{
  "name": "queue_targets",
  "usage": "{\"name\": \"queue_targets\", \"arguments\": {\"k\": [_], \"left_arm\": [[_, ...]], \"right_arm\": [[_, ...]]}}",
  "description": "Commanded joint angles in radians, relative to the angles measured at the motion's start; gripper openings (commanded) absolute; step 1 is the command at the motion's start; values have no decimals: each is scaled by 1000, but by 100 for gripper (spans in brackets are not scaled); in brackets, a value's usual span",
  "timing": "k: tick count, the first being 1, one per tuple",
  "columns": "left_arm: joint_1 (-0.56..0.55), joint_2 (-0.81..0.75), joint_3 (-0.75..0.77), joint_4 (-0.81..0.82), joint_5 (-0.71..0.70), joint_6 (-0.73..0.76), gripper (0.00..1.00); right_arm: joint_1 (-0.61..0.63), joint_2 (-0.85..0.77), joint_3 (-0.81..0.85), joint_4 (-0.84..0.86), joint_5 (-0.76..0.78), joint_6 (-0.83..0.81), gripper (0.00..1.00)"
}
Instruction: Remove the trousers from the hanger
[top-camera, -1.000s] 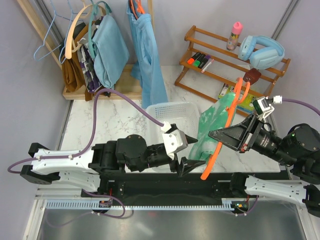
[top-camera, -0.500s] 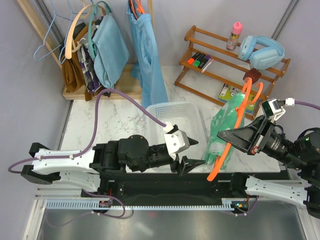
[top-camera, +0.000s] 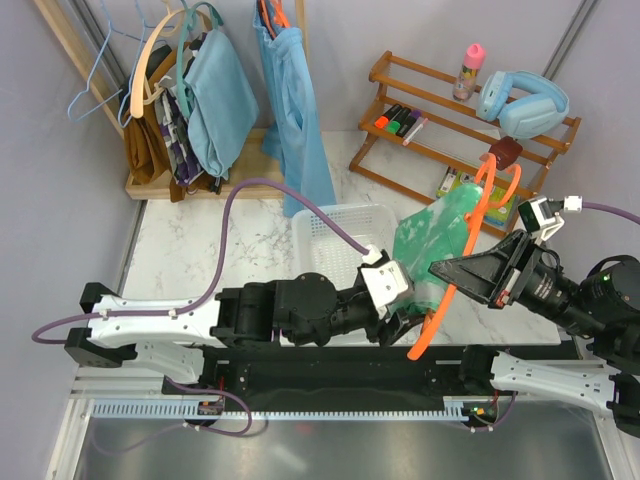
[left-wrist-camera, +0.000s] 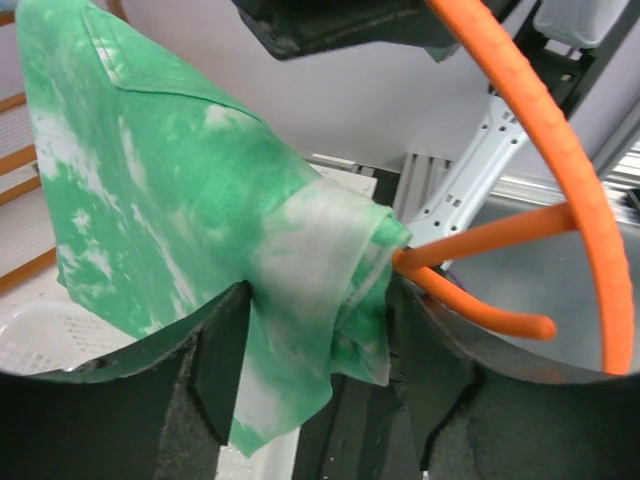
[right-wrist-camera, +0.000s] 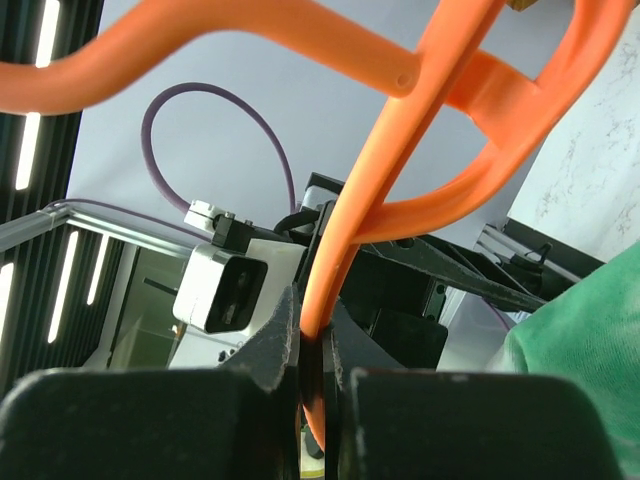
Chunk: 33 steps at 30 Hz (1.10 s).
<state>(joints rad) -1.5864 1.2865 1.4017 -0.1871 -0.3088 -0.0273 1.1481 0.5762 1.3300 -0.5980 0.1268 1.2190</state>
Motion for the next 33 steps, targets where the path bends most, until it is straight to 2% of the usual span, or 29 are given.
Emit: {"name": "queue_targets", "arguments": {"k": [1,3,10,11,17,19,22,25,29,32,33], "left_arm": [[-6,8,52,23,-102,-10,61],[-6,7,52,26,-110,-3,52],[-6,19,62,25,-176,26,42],[-6,22,63,25,-191,26,38],[-6,48,71,32,-271,78,36],[-6,53,68,52,-300,79,39],[-6,66,63,95,-361,90,52],[-6,77,59,149,-394,116,57],[-6,71,48,164,-374,129,59],[-6,37,2,166,-325,127,71],[-6,30,-9,166,-314,119,72]], "right_arm": [[1,-19,5,185,-24,-35,0],[1,-26,3,187,-24,-33,0],[2,-27,-11,210,-42,-19,0],[2,-27,-12,213,-41,-15,0],[1,-22,-26,234,-33,4,0],[1,-19,-32,247,-27,11,0],[2,-16,-38,262,-26,20,0],[1,-16,-45,268,-29,25,0],[2,-33,-55,267,-18,34,0],[1,-56,-51,267,-13,39,0],[2,-61,-51,267,-15,42,0]]}}
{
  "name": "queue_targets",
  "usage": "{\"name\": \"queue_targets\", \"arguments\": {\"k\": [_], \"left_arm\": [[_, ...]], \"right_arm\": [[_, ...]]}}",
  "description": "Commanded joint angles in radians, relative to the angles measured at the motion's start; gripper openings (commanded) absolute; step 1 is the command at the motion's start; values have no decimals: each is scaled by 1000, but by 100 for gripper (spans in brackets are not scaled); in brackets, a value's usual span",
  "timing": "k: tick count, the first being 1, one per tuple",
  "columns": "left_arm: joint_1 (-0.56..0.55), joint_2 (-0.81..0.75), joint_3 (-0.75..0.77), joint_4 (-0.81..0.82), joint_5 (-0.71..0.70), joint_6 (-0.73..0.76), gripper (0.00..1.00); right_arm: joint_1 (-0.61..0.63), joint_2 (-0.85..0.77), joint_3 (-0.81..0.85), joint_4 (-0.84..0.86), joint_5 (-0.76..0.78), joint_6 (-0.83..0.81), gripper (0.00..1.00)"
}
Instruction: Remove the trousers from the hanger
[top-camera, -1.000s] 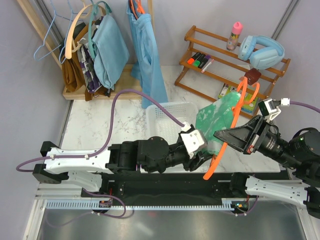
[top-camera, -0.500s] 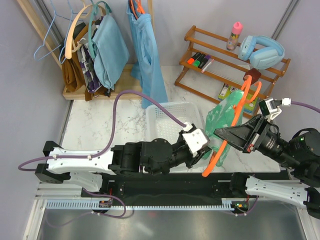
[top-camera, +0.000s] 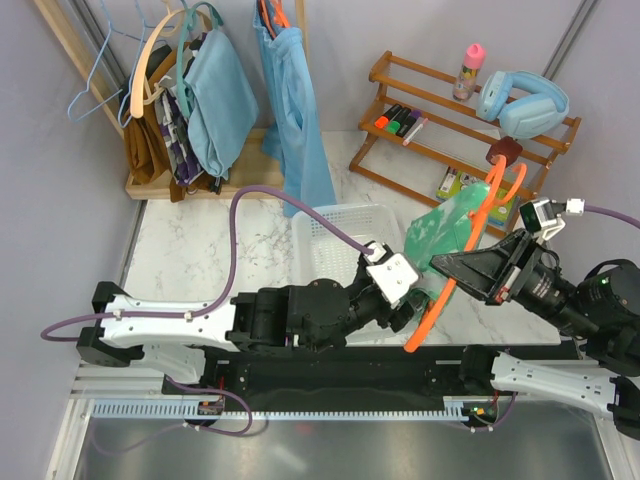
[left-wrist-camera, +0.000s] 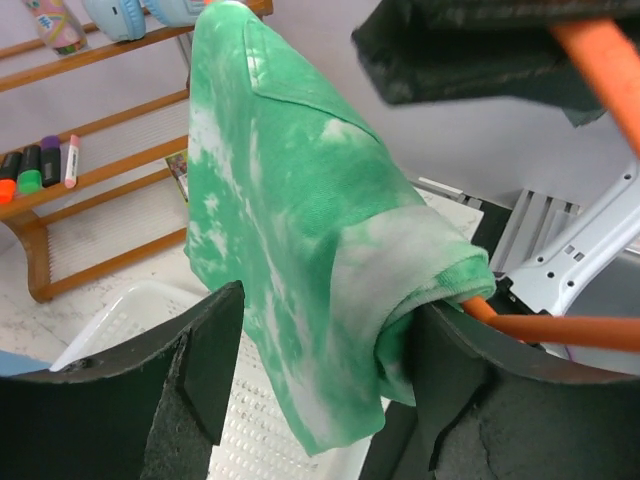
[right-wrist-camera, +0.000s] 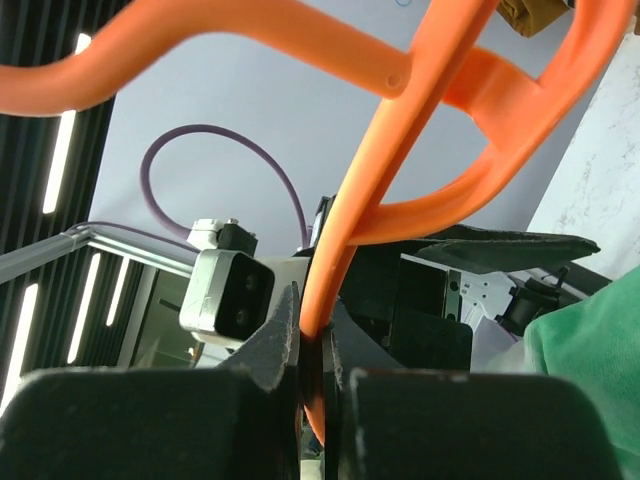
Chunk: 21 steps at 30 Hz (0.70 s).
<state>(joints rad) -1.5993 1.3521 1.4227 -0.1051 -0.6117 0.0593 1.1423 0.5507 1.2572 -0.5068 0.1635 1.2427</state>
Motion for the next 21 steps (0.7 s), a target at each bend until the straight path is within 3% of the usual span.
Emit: {"name": "queue_targets", "arguments": {"k": [1,10,21], "left_arm": [[7,-45,-45,85,-7,25,72],[6,-8,-64,82,52,-4,83],[4,-90,-99,82,53,-96,90]], "right_arm": [[7,-41,21,175,-55,23,0],[8,-29,28,182,-32,31,0],[8,-20,31,183,25,31,0]]}}
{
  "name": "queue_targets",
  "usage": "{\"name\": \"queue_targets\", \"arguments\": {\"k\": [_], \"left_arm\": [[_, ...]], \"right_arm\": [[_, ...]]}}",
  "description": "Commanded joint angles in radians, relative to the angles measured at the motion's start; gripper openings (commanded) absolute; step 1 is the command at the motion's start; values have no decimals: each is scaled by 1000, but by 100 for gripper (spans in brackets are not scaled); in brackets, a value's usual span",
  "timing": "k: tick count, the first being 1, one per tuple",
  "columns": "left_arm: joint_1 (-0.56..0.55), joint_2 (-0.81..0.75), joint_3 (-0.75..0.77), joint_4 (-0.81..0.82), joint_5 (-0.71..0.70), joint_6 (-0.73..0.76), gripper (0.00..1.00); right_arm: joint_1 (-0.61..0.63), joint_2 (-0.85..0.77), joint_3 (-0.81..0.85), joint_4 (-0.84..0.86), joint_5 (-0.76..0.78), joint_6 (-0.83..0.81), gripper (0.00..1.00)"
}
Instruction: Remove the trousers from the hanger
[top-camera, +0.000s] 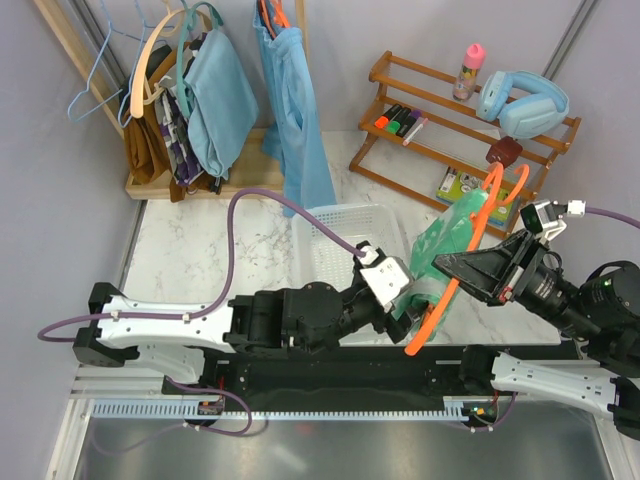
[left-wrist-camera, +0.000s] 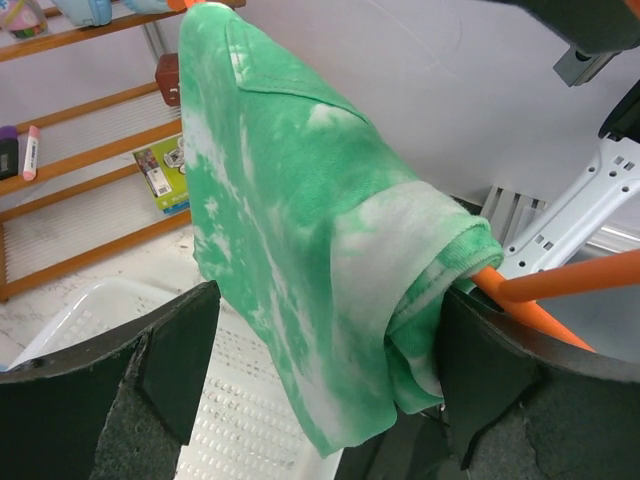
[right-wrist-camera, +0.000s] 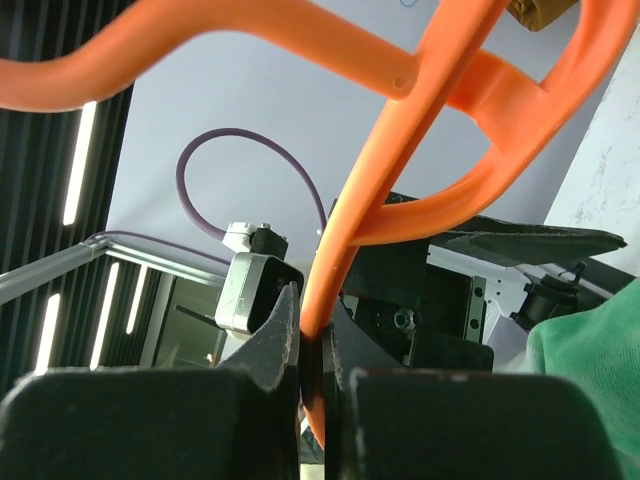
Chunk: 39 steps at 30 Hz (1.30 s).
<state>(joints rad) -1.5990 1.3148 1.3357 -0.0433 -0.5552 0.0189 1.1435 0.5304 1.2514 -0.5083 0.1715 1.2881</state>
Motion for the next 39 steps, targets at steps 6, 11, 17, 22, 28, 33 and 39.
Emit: {"name": "queue_targets", "arguments": {"k": [6,11,17,22,28,33,39], "left_arm": [[4,-34,-23,28,-28,-27,89],[5,4,-23,39,-60,-20,79],[8,23,-15,39,-118,13,65],[30,35,-23,68,-120,-10,69],[80,64,-10,82,-63,-51,71],[111,95,11,94,-37,-53,64],[129,107,32,117,-17,-48,49]], "right_arm": [[5,17,40,200,17,-6,0],[7,20,36,224,10,4,0],[7,34,40,237,-12,8,0],[7,31,13,275,-27,28,0],[7,19,0,278,-29,36,0],[7,3,-10,281,-27,37,0],[7,-13,-38,283,-29,45,0]]}}
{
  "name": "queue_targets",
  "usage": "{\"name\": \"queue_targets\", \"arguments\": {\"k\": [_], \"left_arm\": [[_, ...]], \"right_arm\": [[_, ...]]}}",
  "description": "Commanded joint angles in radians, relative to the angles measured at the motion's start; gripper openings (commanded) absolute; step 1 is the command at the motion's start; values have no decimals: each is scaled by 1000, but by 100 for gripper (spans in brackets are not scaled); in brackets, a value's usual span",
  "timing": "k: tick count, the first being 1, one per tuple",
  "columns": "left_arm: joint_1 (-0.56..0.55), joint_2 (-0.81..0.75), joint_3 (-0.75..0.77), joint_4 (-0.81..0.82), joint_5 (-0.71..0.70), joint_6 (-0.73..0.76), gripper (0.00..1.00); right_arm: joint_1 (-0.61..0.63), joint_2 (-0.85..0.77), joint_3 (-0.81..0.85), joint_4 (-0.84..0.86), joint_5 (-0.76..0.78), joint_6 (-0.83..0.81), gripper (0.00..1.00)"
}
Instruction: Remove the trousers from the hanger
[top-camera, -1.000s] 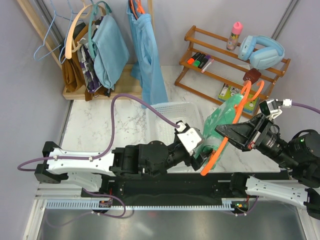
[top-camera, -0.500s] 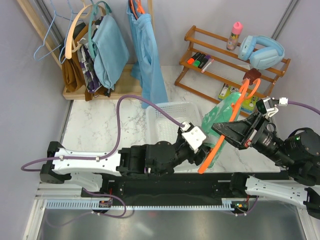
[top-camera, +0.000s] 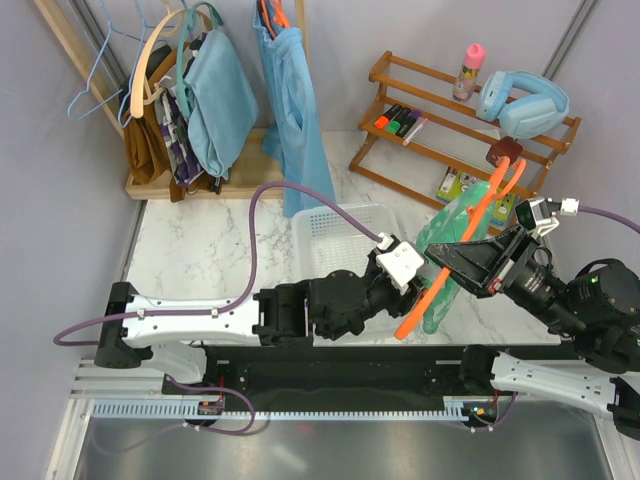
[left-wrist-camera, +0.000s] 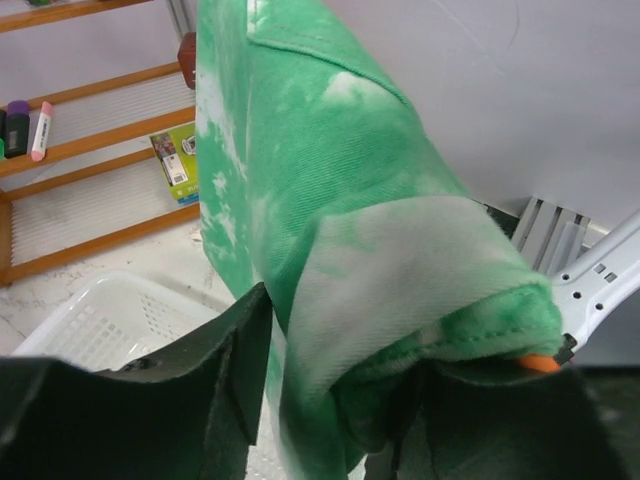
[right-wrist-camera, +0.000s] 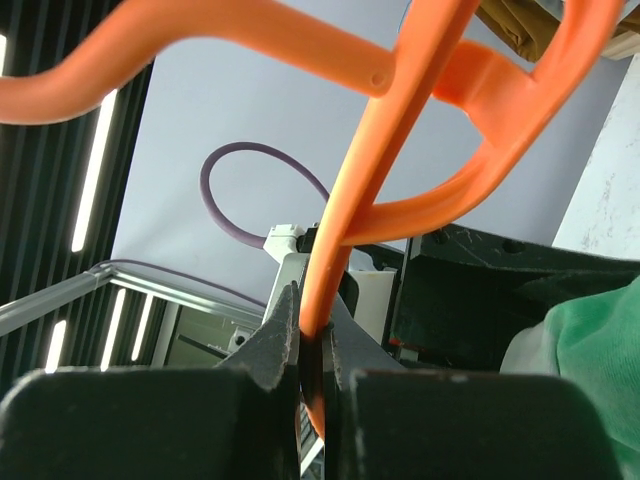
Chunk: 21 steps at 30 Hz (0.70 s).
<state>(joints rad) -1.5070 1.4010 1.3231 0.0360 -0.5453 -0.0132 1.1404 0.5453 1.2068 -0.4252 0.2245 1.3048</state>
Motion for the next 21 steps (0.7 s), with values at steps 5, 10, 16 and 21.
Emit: {"name": "queue_targets", "arguments": {"k": [5,10,16,21], "left_arm": [[54,4,51,38,-7,-10,29],[56,-31,50,25,-13,-1,2],[56,-88,47,22,-42,4,2],[56,-123,65,8,-51,10,2]], "right_arm": [[10,-68,-32,195,-70,34,0],[9,-94,-49,165,-48,33,0],[9,-126,-81,128,-28,34,0],[10,-180,-116,66,-5,44,0]]}}
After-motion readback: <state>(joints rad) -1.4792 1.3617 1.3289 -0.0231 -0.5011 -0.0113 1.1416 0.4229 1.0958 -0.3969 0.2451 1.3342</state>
